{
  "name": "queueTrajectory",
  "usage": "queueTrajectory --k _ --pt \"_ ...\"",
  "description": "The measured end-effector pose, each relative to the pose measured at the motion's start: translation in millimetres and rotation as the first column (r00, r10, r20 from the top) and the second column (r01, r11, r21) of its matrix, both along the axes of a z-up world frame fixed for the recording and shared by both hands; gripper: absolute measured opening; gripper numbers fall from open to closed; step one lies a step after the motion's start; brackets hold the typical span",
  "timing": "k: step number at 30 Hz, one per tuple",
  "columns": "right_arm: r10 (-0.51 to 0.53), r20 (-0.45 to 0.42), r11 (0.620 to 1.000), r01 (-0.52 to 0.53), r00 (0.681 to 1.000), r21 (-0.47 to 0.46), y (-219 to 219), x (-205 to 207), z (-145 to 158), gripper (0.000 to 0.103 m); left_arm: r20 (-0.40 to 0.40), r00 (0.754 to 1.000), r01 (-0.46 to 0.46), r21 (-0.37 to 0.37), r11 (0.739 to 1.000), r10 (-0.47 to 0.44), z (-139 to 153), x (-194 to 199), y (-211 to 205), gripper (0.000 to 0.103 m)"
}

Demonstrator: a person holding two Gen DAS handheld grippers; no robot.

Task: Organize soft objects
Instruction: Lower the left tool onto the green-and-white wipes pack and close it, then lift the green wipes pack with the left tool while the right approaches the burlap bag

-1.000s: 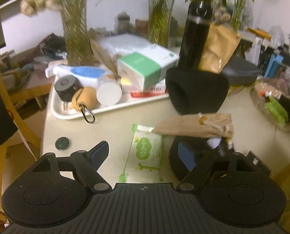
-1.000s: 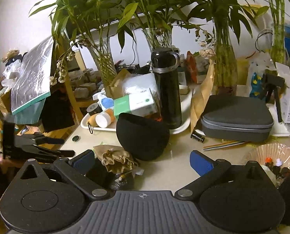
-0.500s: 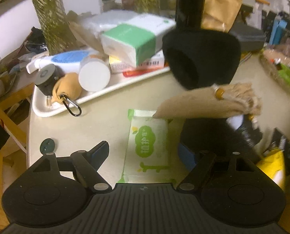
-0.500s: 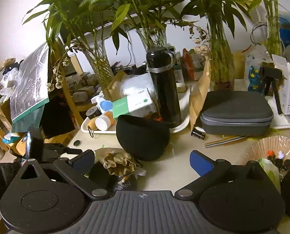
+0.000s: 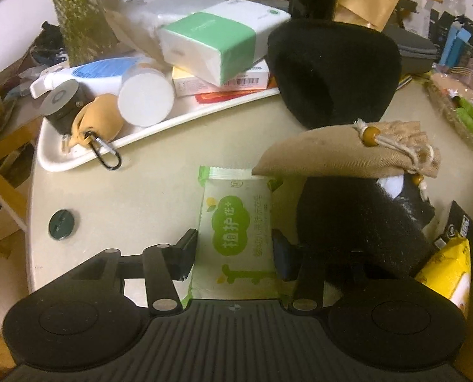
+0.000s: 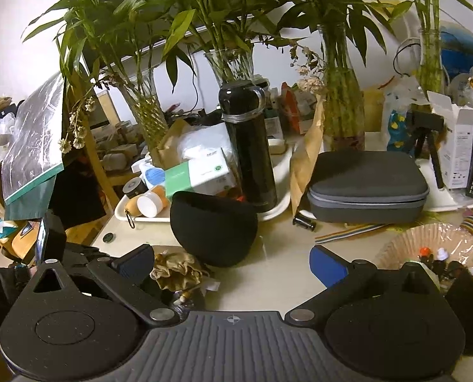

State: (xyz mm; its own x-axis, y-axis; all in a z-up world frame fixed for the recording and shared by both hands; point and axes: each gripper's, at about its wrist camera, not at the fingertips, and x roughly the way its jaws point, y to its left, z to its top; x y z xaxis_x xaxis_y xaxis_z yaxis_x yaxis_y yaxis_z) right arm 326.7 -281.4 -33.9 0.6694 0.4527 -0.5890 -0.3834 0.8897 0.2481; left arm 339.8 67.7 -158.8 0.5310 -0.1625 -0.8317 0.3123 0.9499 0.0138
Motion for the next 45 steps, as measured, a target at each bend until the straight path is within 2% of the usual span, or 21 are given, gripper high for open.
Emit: queueTrajectory --k 4,9,15,21,25,30,45 --pt "0.001 0.006 1.0 -0.001 1.0 -0.011 0.4 -0.6 0.9 0.103 0.001 1.0 -0.021 -0.001 1.0 0.021 9.8 -9.7 2.2 0.047" --pt "0.01 0.012 0.999 -0.01 1.0 -0.045 4.2 -1.0 0.5 0.103 0.045 0.998 -0.053 0.006 0.999 0.052 32.2 -27.2 8.9 0.047" --pt "0.024 0.019 0.998 -0.023 1.0 -0.058 6.9 0.2 0.8 0.103 0.11 0.988 -0.103 -0.045 0.994 0.107 59.7 -48.6 17.0 0.047" --pt "0.088 0.05 0.983 -0.079 0.995 -0.167 19.7 3.2 -4.4 0.103 0.171 0.975 -0.123 -0.108 0.986 0.14 83.5 -81.1 20.8 0.047" --pt "0.116 0.042 0.974 -0.105 0.992 -0.202 25.3 12.2 -11.2 0.103 0.22 0.964 -0.121 -0.147 0.982 0.152 98.8 -105.6 20.8 0.047" --pt "0.138 0.024 0.968 -0.13 0.99 -0.214 31.4 27.5 -20.6 0.103 0.26 0.956 -0.102 -0.144 0.984 0.137 106.1 -121.0 14.5 0.047" --pt "0.258 0.002 0.932 -0.249 0.966 -0.263 63.0 55.3 -44.4 0.102 0.26 0.957 -0.079 -0.19 0.979 0.128 107.0 -122.5 18.9 0.047"
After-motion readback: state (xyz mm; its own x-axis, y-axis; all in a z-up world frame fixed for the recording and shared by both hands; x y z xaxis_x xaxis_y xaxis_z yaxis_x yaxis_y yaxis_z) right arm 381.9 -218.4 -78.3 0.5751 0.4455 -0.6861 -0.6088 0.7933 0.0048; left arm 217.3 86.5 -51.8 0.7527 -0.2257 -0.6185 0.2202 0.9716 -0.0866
